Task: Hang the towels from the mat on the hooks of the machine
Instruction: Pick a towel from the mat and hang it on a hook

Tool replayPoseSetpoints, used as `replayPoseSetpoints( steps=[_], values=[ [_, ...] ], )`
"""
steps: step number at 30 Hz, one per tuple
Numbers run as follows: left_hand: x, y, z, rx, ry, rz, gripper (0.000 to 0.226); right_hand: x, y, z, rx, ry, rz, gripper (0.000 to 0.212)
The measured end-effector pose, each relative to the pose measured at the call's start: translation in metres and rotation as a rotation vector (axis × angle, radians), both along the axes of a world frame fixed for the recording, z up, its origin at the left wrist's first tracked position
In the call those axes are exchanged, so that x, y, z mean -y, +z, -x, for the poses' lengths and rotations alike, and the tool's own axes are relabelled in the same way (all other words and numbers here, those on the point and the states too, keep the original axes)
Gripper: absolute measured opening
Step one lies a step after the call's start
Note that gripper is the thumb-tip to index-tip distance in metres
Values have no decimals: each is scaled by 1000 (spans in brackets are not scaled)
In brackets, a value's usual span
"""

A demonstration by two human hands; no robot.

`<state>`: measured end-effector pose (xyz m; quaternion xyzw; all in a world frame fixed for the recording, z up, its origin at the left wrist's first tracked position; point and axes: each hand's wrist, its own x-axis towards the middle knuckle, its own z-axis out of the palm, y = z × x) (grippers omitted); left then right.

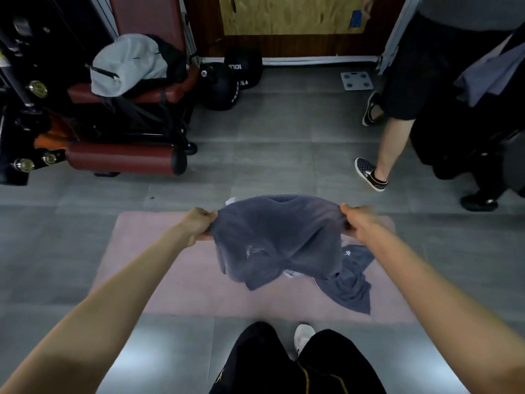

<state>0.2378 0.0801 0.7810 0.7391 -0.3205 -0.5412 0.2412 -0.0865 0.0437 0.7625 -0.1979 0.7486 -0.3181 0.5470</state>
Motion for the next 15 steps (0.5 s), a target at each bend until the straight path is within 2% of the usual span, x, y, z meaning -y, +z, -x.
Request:
replayPoseSetpoints(
  steps=[3, 6, 8, 10, 13, 15],
  values=[
    [-7, -5, 25, -75, 152, 2, 26, -8, -5, -18, 195, -61, -73, 20],
    [-11, -16, 36, -128, 200, 4, 19, -15, -8, -31, 323, -121, -119, 16],
    [-16, -18, 41, -134, 179, 25, 7, -23, -10, -41, 314, -94, -136, 15],
    [-19, -19, 45, -103, 116, 66, 28, -32, -11, -52, 281, -47, -152, 15],
    [-23, -14, 55, -38, -61, 109, 27, -42, -9, -64, 294, -18, -143, 16],
    [-24, -12, 61, -47, -105, 99, 30, -44, -6, -69, 335, -14, -120, 18]
  ],
)
